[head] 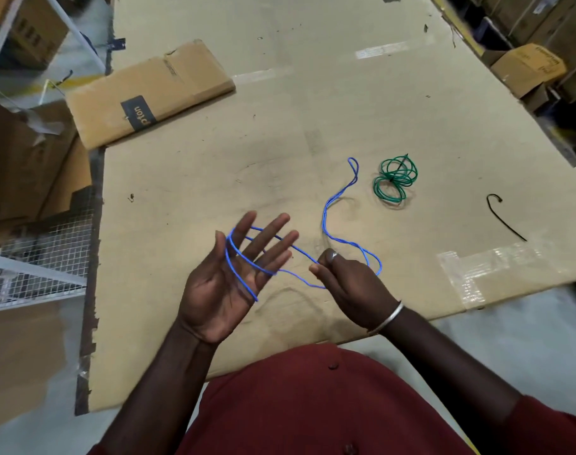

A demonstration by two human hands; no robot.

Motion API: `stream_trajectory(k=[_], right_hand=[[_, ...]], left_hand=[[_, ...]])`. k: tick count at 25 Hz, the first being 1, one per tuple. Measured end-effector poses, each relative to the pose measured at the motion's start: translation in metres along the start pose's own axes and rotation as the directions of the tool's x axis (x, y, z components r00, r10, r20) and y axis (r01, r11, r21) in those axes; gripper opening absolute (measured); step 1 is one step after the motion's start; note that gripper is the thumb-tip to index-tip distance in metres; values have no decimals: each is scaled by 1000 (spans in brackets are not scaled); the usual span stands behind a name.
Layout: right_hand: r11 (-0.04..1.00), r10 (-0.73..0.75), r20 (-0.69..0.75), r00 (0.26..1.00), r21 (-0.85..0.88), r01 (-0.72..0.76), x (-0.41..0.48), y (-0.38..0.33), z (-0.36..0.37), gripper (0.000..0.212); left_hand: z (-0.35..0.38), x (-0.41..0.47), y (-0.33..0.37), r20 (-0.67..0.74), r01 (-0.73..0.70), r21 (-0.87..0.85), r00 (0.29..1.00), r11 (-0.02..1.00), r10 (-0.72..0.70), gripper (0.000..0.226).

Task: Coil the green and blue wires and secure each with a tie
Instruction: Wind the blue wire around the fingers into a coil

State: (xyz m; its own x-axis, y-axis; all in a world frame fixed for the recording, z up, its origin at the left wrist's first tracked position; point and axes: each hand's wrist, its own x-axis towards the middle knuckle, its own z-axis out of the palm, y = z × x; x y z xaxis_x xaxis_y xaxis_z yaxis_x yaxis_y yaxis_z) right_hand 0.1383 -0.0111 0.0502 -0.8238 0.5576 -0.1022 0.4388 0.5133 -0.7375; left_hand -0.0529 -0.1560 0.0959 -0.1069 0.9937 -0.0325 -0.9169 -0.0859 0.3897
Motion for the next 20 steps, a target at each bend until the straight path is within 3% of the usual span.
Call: stream_trajectory(k=[4, 6, 8, 11, 12, 13, 15, 16, 17, 18, 20], right_hand=[[998, -40, -11, 999, -58, 39, -11, 6, 5, 35], [995, -62, 84, 995, -76, 69, -16, 4, 3, 40], [994, -102, 205, 973, -20, 109, -22, -8, 2, 32], [970, -166, 279, 946, 220, 105, -22, -32, -1, 15], [949, -155, 285, 946, 308, 63, -21, -39, -3, 15], [918, -123, 291, 949, 397, -3, -20, -44, -6, 16], [795, -35, 319, 947, 584, -167, -18, -52, -16, 22], [723, -17, 343, 939, 653, -226, -17, -54, -22, 28], [686, -20, 369, 929, 681, -256, -16, -53, -29, 34], [707, -25, 386, 922, 659, -257, -13, -51, -35, 40], [817, -12, 364, 931, 540, -201, -9, -43, -46, 45]], left_hand=[[-16, 11, 23, -173, -213, -10, 963, 977, 208, 44], [-29, 15, 33, -294, -331, 32, 899, 943, 325, 43], [-39, 21, 33, -383, -359, 177, 833, 916, 400, 40], [-43, 29, 19, -404, -153, 560, 807, 814, 430, 39], [-42, 28, 13, -374, -44, 720, 816, 693, 440, 36], [-39, 28, 9, -323, 67, 858, 842, 509, 433, 32], [-35, 24, 3, -272, 236, 961, 906, 146, 324, 33], [-35, 22, 2, -284, 287, 958, 924, 27, 257, 42], [-36, 18, 2, -311, 324, 945, 930, -35, 196, 50], [-34, 15, 3, -347, 354, 935, 928, -34, 136, 54], [-24, 9, 4, -402, 399, 910, 916, 108, 4, 45]])
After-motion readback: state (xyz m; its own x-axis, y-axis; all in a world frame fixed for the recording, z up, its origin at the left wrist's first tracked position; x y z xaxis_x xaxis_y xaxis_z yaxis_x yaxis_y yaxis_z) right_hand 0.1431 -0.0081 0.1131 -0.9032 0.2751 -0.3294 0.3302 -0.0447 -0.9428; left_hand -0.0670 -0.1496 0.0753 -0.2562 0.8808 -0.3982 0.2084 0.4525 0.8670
